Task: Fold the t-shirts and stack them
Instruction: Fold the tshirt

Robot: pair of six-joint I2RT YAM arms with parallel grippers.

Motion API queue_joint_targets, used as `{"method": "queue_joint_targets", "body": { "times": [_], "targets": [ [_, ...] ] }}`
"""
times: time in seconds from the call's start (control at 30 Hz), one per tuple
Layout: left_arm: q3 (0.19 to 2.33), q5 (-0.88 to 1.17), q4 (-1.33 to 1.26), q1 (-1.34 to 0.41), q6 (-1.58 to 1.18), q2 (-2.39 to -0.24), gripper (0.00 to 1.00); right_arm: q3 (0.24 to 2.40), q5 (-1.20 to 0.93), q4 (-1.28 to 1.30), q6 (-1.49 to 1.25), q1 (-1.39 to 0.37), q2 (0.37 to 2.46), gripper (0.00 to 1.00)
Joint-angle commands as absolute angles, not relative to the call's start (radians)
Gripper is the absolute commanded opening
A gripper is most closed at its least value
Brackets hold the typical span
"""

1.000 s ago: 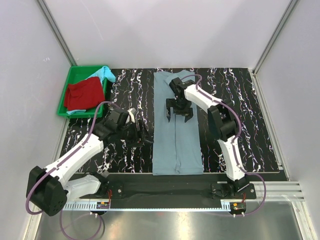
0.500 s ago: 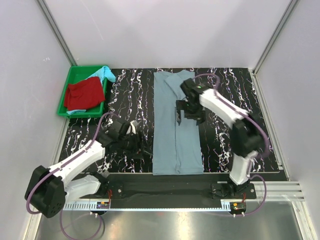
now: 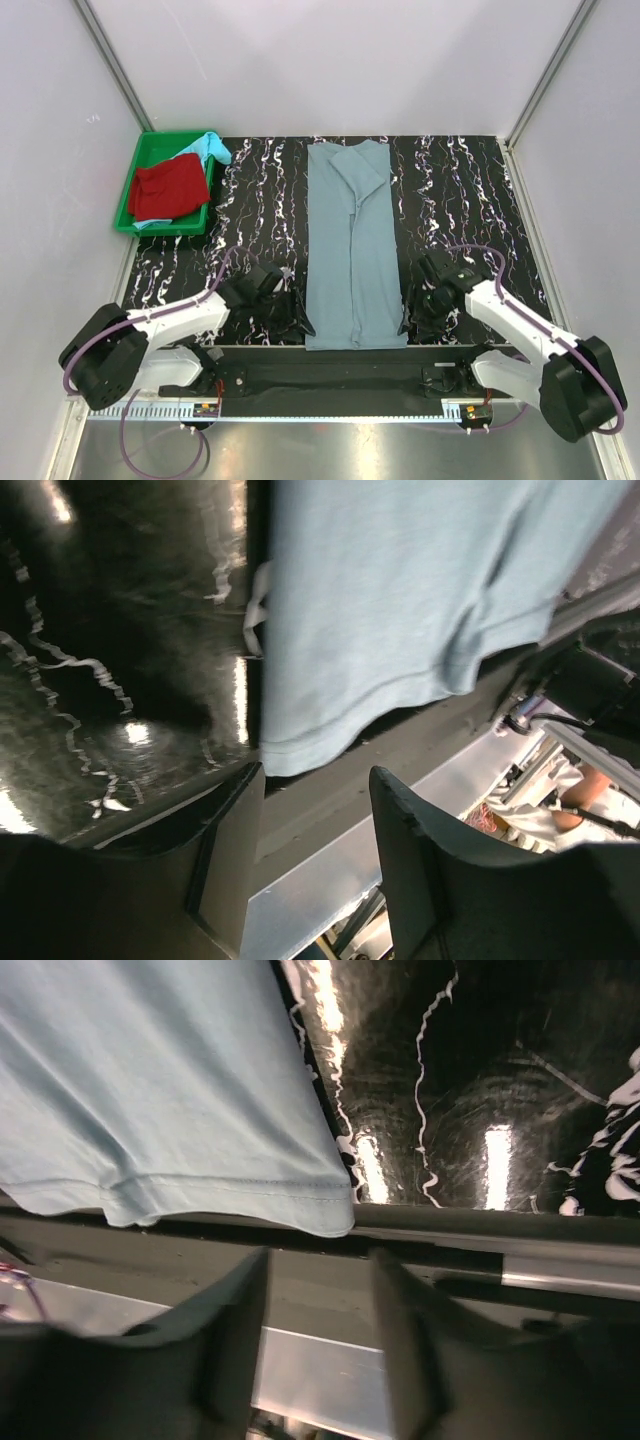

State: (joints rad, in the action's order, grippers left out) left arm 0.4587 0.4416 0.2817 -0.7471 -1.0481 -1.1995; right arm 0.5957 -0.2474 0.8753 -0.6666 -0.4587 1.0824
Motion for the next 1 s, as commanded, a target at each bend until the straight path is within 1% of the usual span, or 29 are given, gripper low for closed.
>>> {"method": "queue_joint_targets", "body": {
  "times": [0.0, 0.07, 0.1, 0.23, 0.33, 0.9, 0.97],
  "targets": [
    [0.430, 0.387, 0.203, -0.768, -1.118, -1.198, 0.51, 0.556, -0.295, 0.772, -0.796, -0.457, 1.037, 0.47],
    [0.420, 0.382, 0.180, -0.782, -1.137, -1.209, 0.51, 0.532, -0.287, 0.775, -0.814, -0.457, 1.042, 0.41],
    [0.414, 0.379, 0.176, -0.788, -1.140, -1.215, 0.51, 0.523, -0.285, 0.775, -0.821, -0.457, 1.046, 0.40],
    [0.416, 0.362, 0.172, -0.805, -1.144, -1.250, 0.54, 0.514, -0.232, 0.770, -0.836, -0.457, 1.037, 0.47],
    [0.413, 0.348, 0.173, -0.830, -1.160, -1.262, 0.56, 0.522, -0.215, 0.767, -0.850, -0.457, 1.057, 0.48],
    [0.402, 0.304, 0.235, -0.847, -1.195, -1.275, 0.56, 0.564, -0.212, 0.808, -0.907, -0.459, 1.195, 0.47],
    [0.416, 0.305, 0.273, -0.848, -1.192, -1.264, 0.58, 0.571, -0.216, 0.811, -0.907, -0.460, 1.207, 0.47]
  ]
}}
